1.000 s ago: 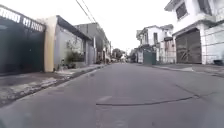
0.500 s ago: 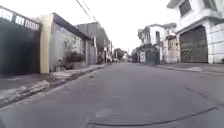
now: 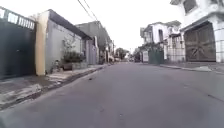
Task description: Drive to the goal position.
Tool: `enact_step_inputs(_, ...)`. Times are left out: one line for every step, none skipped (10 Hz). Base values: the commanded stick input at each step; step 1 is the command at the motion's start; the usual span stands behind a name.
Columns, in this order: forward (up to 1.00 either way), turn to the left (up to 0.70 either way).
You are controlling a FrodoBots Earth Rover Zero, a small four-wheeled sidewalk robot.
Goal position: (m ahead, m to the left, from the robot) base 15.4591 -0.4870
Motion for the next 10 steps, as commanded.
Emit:
enact_step_inputs(1.0,0.04)
enact_step_inputs(1.0,0.04)
enact_step_inputs(1.0,0.04)
enact_step_inputs(1.0,0.04)
enact_step_inputs(1.0,0.04)
enact_step_inputs(1.0,0.04)
enact_step_inputs(1.0,0.04)
enact_step_inputs(1.0,0.04)
enact_step_inputs(1.0,-0.02)
enact_step_inputs(1.0,-0.16)
